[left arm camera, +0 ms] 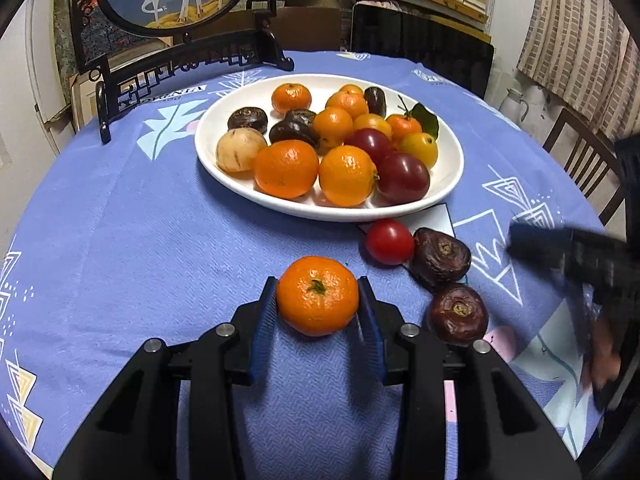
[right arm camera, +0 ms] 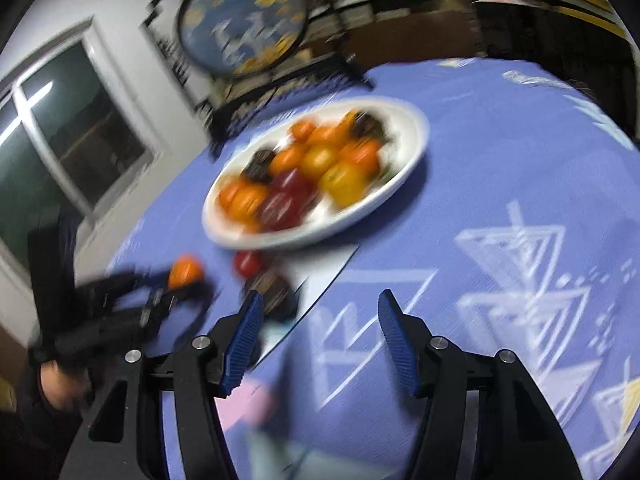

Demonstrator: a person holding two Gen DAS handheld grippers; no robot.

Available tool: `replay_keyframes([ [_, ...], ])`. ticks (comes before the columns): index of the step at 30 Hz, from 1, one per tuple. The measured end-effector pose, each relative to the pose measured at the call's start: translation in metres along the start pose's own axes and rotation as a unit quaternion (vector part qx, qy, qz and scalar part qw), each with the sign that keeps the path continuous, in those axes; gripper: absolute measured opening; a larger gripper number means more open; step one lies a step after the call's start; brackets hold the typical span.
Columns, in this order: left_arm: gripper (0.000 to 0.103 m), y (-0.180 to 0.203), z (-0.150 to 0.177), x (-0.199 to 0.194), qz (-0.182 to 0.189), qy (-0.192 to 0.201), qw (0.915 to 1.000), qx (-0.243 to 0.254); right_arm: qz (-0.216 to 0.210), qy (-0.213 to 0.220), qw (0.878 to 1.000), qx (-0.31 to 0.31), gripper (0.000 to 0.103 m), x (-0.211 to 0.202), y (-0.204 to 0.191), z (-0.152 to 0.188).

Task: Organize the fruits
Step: 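Move the left gripper to a tangerine and close on it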

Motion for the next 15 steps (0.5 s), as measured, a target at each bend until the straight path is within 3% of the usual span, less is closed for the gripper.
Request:
replay_keyframes([
  [6, 0.038, -0.006, -0.006, -0.018, 0.011, 0.045, 0.9987, -0.021, -0.001, -0.033, 0.997, -0.067, 0.060, 0.001, -0.049, 0.027],
  [10, 0.038, -0.010, -0.009, -0.030, 0.020, 0.073, 0.9965, -0.035, 0.028, -0.038, 0.995, -0.091, 0.059, 0.008, -0.065, 0.031],
  [15, 0.038, -0.009, -0.010, -0.030, 0.027, 0.075, 0.9963, -0.033, 0.070, -0.032, 0.991, -0.111, 0.052, 0.013, -0.073, 0.028],
])
Point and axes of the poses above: each gripper's, at about its wrist camera, not at the fingertips, and x roughly the way its jaws point, y to its right, z to its underside, the point moved 9 cm from there along x, roughly the way its jaws point, and after that the axes turned 14 degrees about z, right-handed, at the moved point
